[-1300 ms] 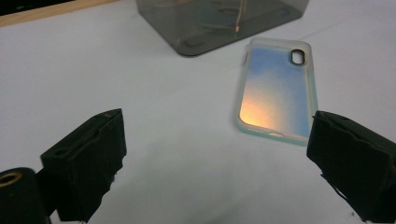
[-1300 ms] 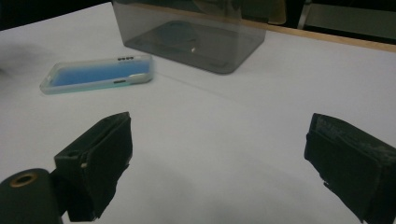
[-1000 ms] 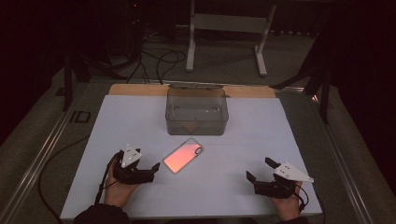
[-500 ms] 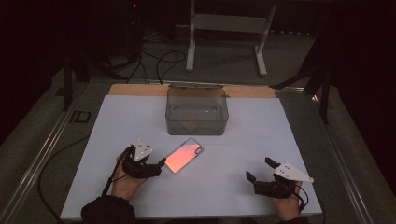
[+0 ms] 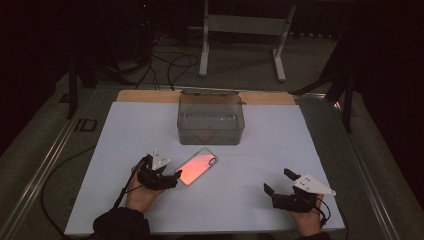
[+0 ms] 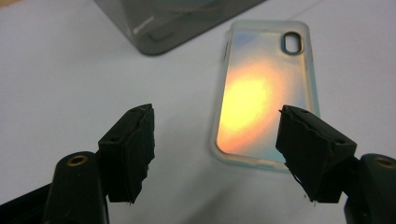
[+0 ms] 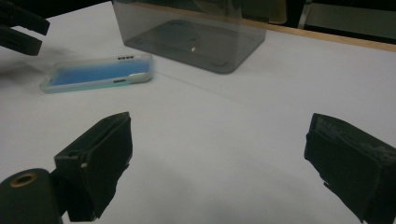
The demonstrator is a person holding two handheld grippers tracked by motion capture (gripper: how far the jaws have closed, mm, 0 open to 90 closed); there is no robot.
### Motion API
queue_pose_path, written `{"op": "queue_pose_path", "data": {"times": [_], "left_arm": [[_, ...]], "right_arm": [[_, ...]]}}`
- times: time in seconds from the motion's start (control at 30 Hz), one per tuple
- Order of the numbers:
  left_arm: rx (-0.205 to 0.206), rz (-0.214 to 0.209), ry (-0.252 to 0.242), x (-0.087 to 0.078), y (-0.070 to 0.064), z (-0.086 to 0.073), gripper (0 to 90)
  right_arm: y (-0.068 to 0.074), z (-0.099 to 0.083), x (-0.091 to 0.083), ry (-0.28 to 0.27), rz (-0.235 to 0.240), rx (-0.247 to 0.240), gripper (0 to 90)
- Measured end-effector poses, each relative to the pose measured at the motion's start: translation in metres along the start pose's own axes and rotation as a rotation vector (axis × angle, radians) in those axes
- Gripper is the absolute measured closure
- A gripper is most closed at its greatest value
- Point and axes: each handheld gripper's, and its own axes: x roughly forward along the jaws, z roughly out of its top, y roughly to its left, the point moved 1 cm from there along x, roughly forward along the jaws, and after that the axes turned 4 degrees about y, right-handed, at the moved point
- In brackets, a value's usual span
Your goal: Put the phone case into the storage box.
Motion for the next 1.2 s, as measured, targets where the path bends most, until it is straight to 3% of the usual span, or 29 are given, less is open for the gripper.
{"op": "queue_pose_path", "data": {"times": [0.27,0.77,1.2], "left_arm": [[-0.001,-0.02,0.017,0.006,-0.003,-0.001,30.5],[0.006,-0.085,0.059,0.025,0.005,0.007,64.2],[0.028,-0.091,0.124,0.042,0.008,0.014,75.8]], "right_arm": [[0.0,0.0,0.0,0.001,0.002,0.0,7.7],[0.0,0.0,0.0,-0.001,0.001,0.0,7.7],[-0.001,0.0,0.0,0.0,-0.002,0.001,7.7]]}}
